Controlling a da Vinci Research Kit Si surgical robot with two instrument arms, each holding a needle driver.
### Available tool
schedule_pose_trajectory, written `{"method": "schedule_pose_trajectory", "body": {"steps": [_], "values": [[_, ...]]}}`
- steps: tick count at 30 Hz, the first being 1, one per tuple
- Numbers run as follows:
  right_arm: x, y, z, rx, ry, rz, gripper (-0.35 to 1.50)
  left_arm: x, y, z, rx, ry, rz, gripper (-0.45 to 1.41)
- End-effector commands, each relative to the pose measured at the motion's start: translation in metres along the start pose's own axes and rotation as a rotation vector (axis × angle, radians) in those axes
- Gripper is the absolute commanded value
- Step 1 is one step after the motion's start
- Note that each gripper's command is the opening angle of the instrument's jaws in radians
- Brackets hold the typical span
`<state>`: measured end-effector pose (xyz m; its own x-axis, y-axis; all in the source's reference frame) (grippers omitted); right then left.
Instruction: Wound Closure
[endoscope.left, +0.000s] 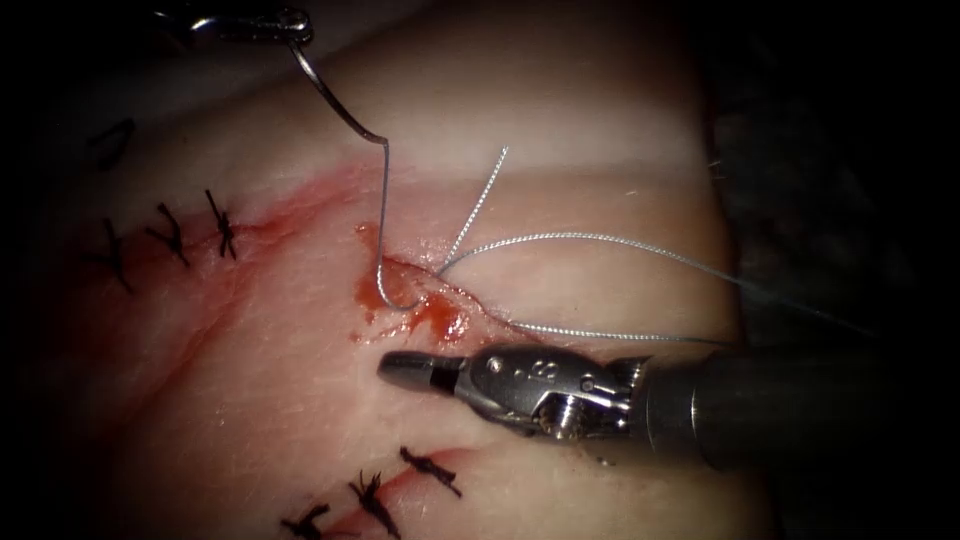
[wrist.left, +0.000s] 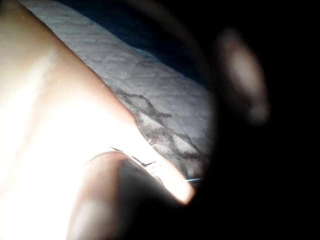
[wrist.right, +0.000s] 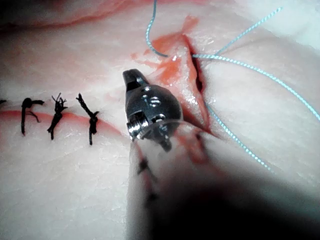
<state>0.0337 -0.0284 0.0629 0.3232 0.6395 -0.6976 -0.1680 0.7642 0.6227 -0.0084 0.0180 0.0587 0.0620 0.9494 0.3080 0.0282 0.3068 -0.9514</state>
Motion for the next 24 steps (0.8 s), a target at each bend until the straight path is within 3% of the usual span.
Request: {"method": "schedule_pose_trajectory", "body": {"steps": [1,5,8,10,12,17,18,21,22,23,24], "values": [[0.0008,0.0000,0.0000,-0.007,0.015,0.006,-0.35,0.0002,-0.0005,0.0004,-0.001,-0.003,0.000,-0.45],[0.0030,0.0003,-0.0022,0.002,0.040,0.003,-0.35,0.0000,-0.0006,0.0005,-0.005,-0.021,0.002,-0.45],[0.0048,0.0002,-0.0036,-0.004,0.050,-0.058,0.00,-0.0002,-0.0006,0.0005,-0.008,-0.030,0.002,-0.45],[0.0055,0.0004,-0.0041,-0.013,0.055,-0.095,0.12,-0.0003,-0.0005,0.0005,-0.009,-0.033,0.001,-0.45],[0.0057,0.0007,-0.0040,-0.024,0.058,-0.127,0.10,-0.0002,-0.0003,0.0006,-0.010,-0.036,-0.002,-0.45],[0.0053,0.0018,-0.0025,-0.043,0.062,-0.244,0.27,-0.0002,0.0003,0.0006,-0.017,-0.038,-0.002,-0.45],[0.0052,0.0020,-0.0022,-0.047,0.059,-0.257,0.34,-0.0001,0.0004,0.0005,-0.023,-0.037,-0.004,-0.45],[0.0048,0.0025,-0.0013,-0.058,0.043,-0.285,0.91,-0.0001,0.0010,0.0005,-0.041,-0.034,0.006,-0.45],[0.0046,0.0026,-0.0010,-0.061,0.039,-0.293,0.98,0.0000,0.0012,0.0004,-0.048,-0.033,0.009,-0.45],[0.0044,0.0026,-0.0009,-0.061,0.039,-0.295,0.93,0.0000,0.0014,0.0003,-0.051,-0.034,0.012,-0.45],[0.0043,0.0027,-0.0009,-0.061,0.039,-0.296,0.74,0.0001,0.0017,0.0002,-0.055,-0.035,0.015,-0.45]]}}
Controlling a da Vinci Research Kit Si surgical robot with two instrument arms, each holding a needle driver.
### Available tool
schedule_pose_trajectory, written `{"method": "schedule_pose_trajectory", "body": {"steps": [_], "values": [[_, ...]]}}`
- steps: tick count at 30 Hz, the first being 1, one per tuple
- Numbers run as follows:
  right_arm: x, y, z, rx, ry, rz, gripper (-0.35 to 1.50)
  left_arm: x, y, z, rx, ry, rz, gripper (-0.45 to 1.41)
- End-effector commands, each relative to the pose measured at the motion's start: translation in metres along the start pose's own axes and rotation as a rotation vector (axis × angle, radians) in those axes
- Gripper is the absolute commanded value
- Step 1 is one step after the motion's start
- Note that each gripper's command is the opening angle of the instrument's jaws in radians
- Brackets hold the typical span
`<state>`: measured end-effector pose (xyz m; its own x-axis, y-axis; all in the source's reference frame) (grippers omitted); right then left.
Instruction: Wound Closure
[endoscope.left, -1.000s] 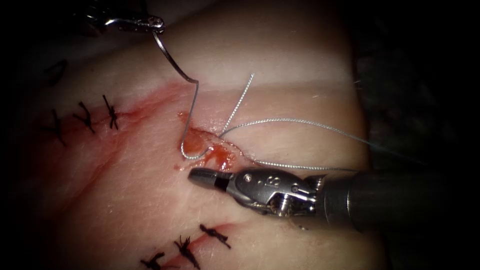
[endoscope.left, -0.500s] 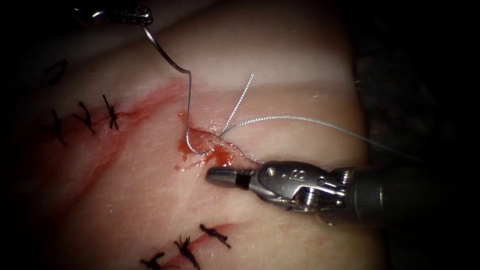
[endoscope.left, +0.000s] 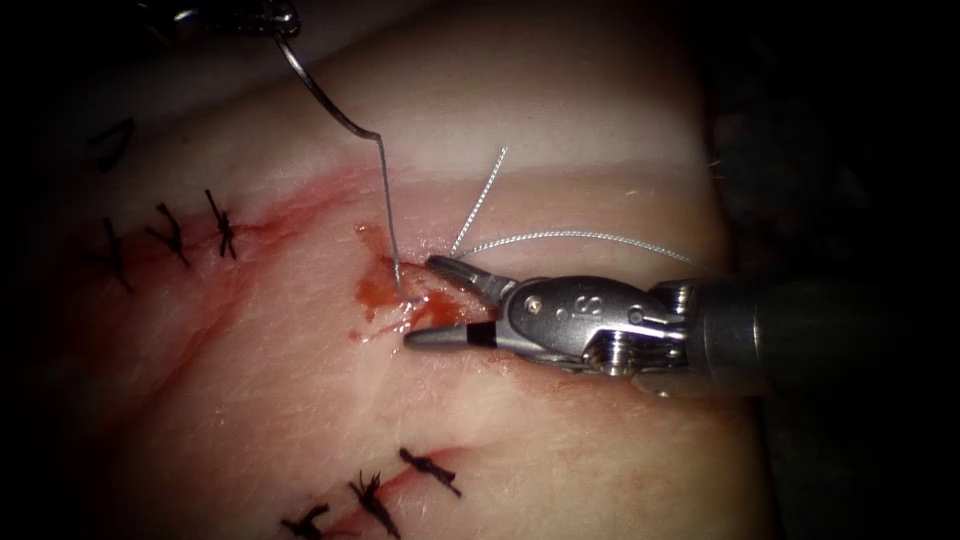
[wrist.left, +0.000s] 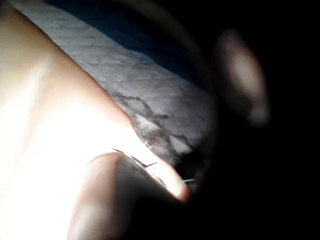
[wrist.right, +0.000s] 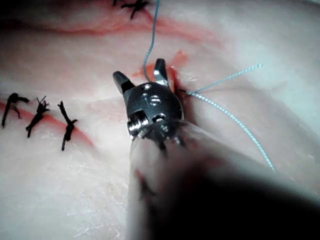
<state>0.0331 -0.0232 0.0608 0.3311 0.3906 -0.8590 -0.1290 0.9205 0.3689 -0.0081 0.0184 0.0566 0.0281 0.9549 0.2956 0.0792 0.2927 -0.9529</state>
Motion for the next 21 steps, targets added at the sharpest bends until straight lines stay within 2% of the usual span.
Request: {"method": "schedule_pose_trajectory", "body": {"steps": [1,9,15,20,21], "values": [[-0.0003,-0.0001,0.0009,0.001,0.000,-0.001,0.61,0.0004,-0.0001,0.0003,-0.010,-0.001,0.005,-0.45],[-0.0007,0.0003,0.0013,-0.003,-0.001,-0.010,0.66,0.0018,0.0038,-0.0030,-0.031,0.025,0.059,-0.45],[-0.0013,0.0000,0.0015,-0.002,-0.002,-0.017,0.59,0.0036,0.0078,-0.0074,-0.026,0.086,0.114,-0.45],[-0.0013,0.0001,0.0020,-0.007,-0.003,-0.017,0.52,0.0045,0.0095,-0.0097,-0.028,0.132,0.144,-0.45],[-0.0013,0.0001,0.0021,-0.007,-0.003,-0.017,0.46,0.0046,0.0098,-0.0100,-0.026,0.138,0.154,-0.45]]}}
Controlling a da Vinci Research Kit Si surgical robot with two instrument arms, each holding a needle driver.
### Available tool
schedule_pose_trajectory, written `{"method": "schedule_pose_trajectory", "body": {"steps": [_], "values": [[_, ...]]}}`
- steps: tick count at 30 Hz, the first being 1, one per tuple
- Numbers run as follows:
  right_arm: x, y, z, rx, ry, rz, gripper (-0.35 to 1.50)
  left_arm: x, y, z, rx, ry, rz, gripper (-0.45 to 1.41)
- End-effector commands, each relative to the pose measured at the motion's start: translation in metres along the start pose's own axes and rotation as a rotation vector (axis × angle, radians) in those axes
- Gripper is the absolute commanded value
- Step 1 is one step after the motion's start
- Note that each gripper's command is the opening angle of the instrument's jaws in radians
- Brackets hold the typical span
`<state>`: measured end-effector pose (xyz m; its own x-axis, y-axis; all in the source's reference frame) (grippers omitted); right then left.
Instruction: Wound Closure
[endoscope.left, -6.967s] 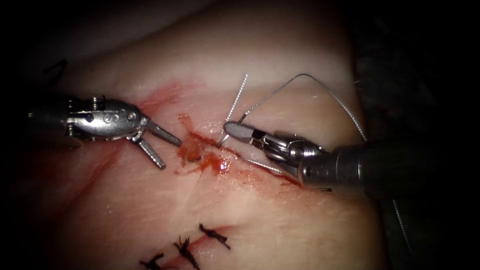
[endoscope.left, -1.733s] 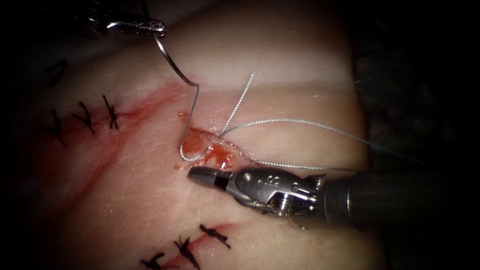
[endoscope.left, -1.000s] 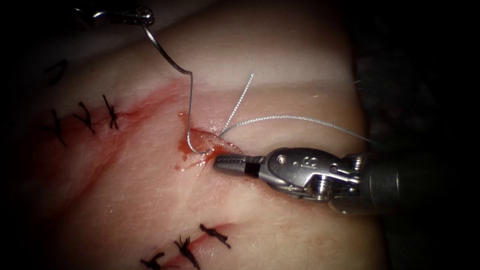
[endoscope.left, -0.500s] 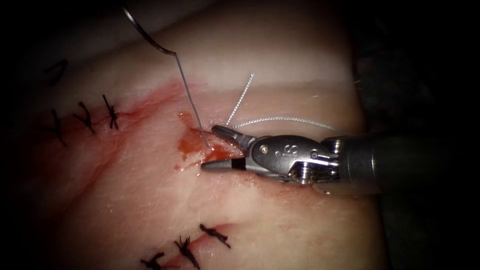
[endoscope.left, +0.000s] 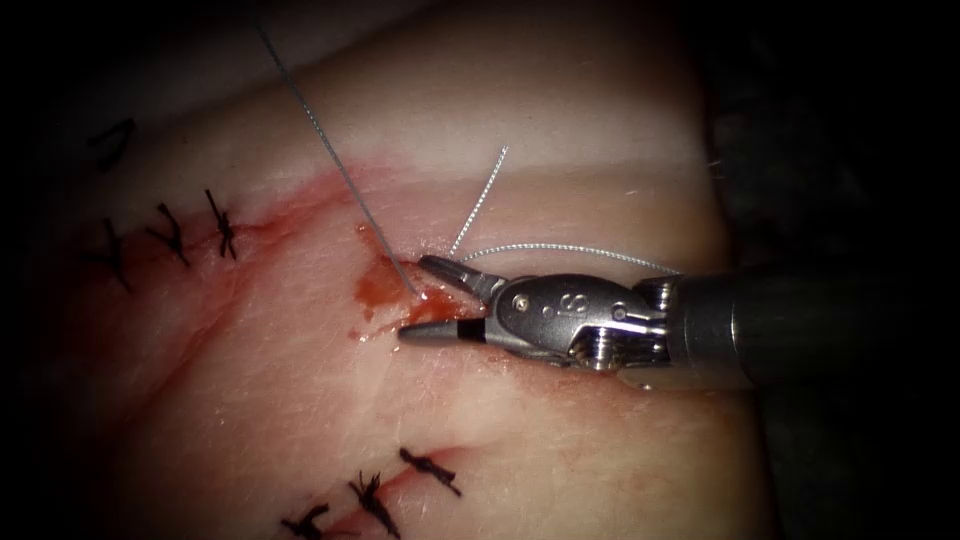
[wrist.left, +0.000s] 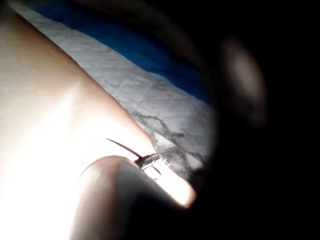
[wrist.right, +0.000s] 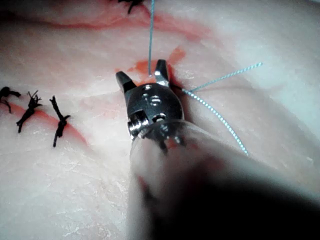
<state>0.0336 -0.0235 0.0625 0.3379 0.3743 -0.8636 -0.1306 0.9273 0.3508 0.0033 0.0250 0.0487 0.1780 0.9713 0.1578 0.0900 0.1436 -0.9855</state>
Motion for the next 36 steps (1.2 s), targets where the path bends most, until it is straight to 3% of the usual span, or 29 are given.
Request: {"method": "schedule_pose_trajectory", "body": {"steps": [1,2,3,9,16,17,18,19,29,36], "values": [[0.0001,-0.0001,0.0010,0.001,0.002,0.001,0.34,0.0003,-0.0002,0.0002,0.002,0.005,0.000,-0.45],[0.0001,-0.0001,0.0009,0.001,0.002,0.001,0.14,0.0005,0.0001,0.0000,0.005,0.013,0.004,-0.45],[0.0001,-0.0001,0.0009,0.001,-0.004,0.001,0.07,0.0006,0.0002,-0.0001,0.009,0.019,0.003,-0.45],[0.0002,0.0000,0.0013,-0.023,-0.063,0.002,0.05,0.0000,0.0000,0.0007,0.001,0.017,0.012,-0.45],[0.0002,0.0004,0.0016,-0.035,-0.063,0.005,0.04,-0.0009,-0.0006,0.0019,-0.015,0.000,0.022,-0.45],[0.0002,0.0004,0.0016,-0.036,-0.063,0.005,-0.01,-0.0009,-0.0006,0.0019,-0.016,-0.002,0.022,-0.45],[0.0001,0.0004,0.0015,-0.037,-0.063,0.004,-0.35,-0.0009,-0.0006,0.0019,-0.018,-0.005,0.022,-0.45],[0.0001,0.0004,0.0015,-0.037,-0.063,0.004,-0.35,-0.0009,-0.0006,0.0019,-0.018,-0.005,0.022,-0.45],[0.0042,0.0003,-0.0050,-0.058,-0.082,0.049,-0.35,-0.0021,-0.0018,0.0030,-0.027,-0.007,0.046,-0.45],[0.0098,0.0028,-0.0121,-0.091,-0.073,0.137,-0.35,-0.0043,-0.0048,0.0056,-0.007,-0.047,0.042,-0.45]]}}
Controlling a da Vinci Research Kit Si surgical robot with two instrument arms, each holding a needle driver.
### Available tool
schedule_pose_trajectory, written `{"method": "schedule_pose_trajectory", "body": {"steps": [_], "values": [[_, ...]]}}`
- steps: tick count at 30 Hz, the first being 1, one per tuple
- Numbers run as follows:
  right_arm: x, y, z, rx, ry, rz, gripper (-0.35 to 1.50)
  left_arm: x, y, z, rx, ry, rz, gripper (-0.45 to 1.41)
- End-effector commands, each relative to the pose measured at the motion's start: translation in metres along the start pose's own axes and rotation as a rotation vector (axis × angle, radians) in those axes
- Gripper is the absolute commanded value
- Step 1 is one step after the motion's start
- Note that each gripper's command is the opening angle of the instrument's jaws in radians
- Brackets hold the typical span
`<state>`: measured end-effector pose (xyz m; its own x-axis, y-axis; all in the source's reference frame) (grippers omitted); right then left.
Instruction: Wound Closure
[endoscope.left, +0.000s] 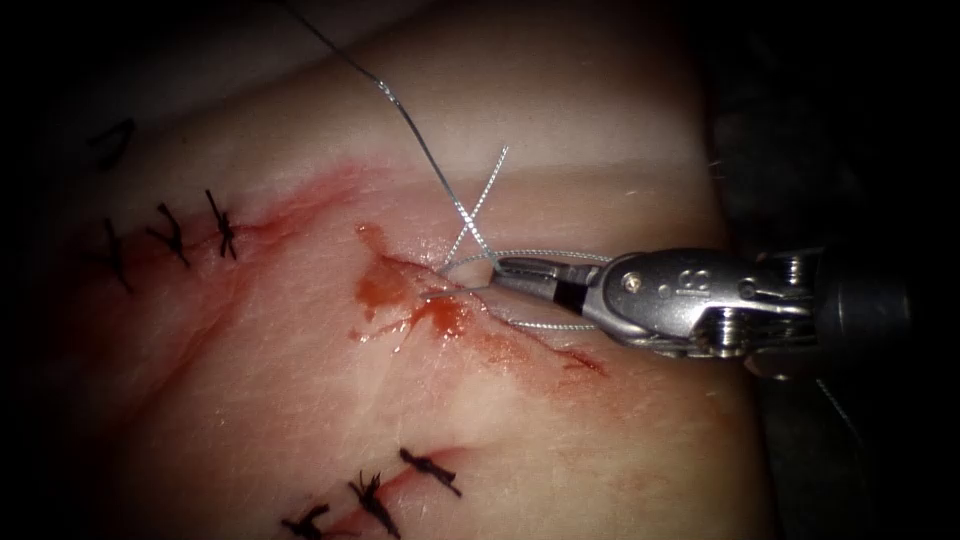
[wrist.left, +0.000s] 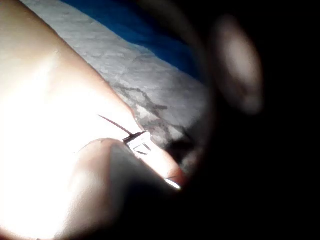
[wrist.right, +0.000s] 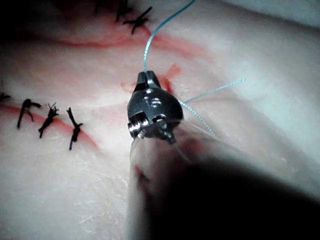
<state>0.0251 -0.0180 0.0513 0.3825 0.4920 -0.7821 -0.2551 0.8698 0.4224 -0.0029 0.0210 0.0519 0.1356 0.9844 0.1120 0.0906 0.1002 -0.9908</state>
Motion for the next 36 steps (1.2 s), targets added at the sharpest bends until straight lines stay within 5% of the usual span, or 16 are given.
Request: {"method": "schedule_pose_trajectory", "body": {"steps": [1,11,17,19,22,25,28,36], "values": [[0.0018,0.0009,-0.0009,-0.020,0.001,0.002,-0.35,-0.0002,-0.0010,0.0009,-0.001,-0.006,-0.008,-0.45],[0.0080,0.0068,-0.0111,-0.144,0.048,-0.011,-0.35,-0.0029,-0.0035,0.0045,-0.034,-0.059,-0.016,-0.45],[0.0086,0.0079,-0.0136,-0.187,0.042,0.021,-0.35,-0.0027,-0.0033,0.0042,-0.046,-0.081,-0.022,-0.45],[0.0076,0.0072,-0.0128,-0.132,0.054,0.007,-0.03,-0.0027,-0.0033,0.0041,-0.048,-0.085,-0.023,-0.45],[0.0055,0.0055,-0.0111,-0.091,0.069,0.009,0.83,-0.0025,-0.0034,0.0038,-0.047,-0.084,-0.023,-0.45],[0.0031,0.0037,-0.0089,-0.062,0.079,0.053,1.16,-0.0022,-0.0035,0.0031,-0.039,-0.071,-0.024,-0.45],[0.0006,0.0020,-0.0072,-0.017,0.086,0.071,1.31,-0.0018,-0.0038,0.0025,-0.016,-0.060,-0.022,-0.45],[-0.0034,-0.0015,-0.0055,0.050,0.079,0.164,1.21,-0.0014,-0.0041,0.0012,0.014,-0.071,-0.018,-0.45]]}}
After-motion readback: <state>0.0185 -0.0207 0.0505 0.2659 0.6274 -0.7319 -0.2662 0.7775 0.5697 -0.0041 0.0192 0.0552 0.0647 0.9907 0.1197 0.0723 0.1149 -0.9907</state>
